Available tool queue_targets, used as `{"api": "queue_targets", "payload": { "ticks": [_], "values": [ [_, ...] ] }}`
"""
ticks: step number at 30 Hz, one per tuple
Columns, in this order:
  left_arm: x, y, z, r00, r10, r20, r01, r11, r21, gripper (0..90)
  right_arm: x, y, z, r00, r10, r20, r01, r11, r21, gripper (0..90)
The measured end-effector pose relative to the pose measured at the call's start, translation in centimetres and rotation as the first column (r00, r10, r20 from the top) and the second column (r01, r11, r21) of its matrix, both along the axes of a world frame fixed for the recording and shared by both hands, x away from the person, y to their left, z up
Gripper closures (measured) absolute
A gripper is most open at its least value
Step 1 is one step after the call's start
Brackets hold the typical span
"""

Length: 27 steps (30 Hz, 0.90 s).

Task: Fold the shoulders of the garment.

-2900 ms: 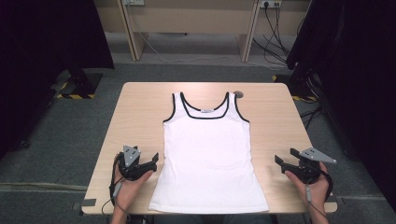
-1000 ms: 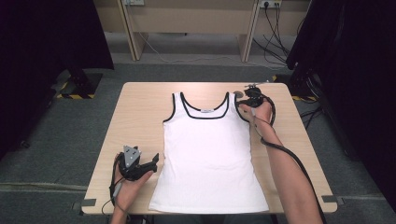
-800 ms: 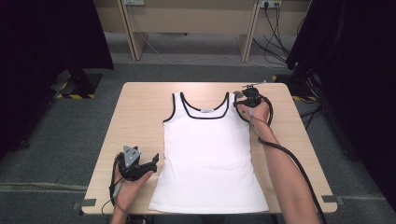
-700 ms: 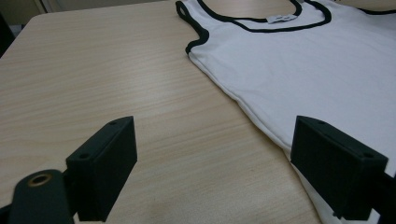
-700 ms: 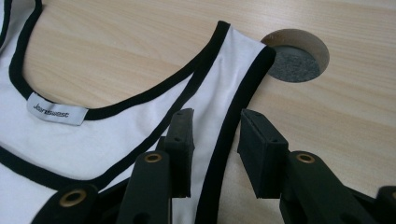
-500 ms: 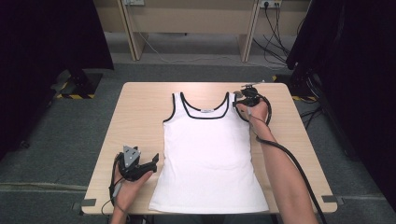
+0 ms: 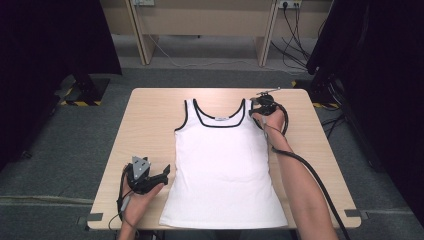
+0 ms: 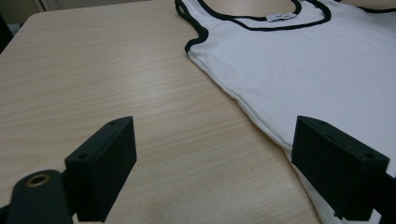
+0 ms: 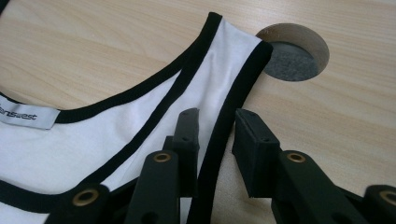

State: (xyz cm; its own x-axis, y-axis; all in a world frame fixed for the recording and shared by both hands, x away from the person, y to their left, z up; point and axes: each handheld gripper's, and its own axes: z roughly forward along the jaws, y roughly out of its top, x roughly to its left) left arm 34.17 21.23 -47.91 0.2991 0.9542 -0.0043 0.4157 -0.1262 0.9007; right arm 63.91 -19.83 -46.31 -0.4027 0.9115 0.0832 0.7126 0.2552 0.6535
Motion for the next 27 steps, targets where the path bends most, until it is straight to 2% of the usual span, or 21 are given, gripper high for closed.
{"api": "queue_targets", "payload": {
  "ticks": [4, 8, 11, 17, 21, 27],
  "values": [
    [0.0, 0.0, 0.0, 1.0000, -0.001, 0.001, 0.001, 1.0000, 0.003, 13.9, -0.1, 0.4, 0.0, 0.9998, 0.008, 0.017, -0.007, 0.999, -0.049, 74.2],
    [-0.1, 0.0, 0.0, 1.0000, -0.001, 0.001, 0.001, 1.0000, 0.001, 13.8, -0.2, 0.7, 0.0, 0.9998, -0.001, 0.020, 0.002, 0.999, -0.052, 81.4],
    [-0.1, -0.1, 0.0, 1.0000, -0.003, 0.001, 0.003, 1.0000, 0.004, 13.8, -0.1, 0.7, -0.1, 0.9998, -0.015, 0.012, 0.016, 1.000, -0.023, 85.0],
    [-0.1, -0.1, 0.0, 1.0000, -0.005, 0.000, 0.005, 1.0000, 0.008, 13.9, 0.2, -0.2, -0.2, 0.9989, -0.039, -0.026, 0.041, 0.996, 0.081, 86.7],
    [0.0, -0.1, 0.0, 1.0000, -0.003, -0.004, 0.003, 1.0000, 0.003, 13.9, 0.0, -0.6, 0.1, 0.9993, -0.034, -0.014, 0.036, 0.987, 0.157, 87.0],
    [-0.1, -0.1, 0.0, 1.0000, -0.002, 0.001, 0.002, 1.0000, 0.010, 13.9, -0.7, -0.7, 1.1, 1.0000, -0.003, 0.006, 0.002, 0.981, 0.194, 87.1]
  ]
}}
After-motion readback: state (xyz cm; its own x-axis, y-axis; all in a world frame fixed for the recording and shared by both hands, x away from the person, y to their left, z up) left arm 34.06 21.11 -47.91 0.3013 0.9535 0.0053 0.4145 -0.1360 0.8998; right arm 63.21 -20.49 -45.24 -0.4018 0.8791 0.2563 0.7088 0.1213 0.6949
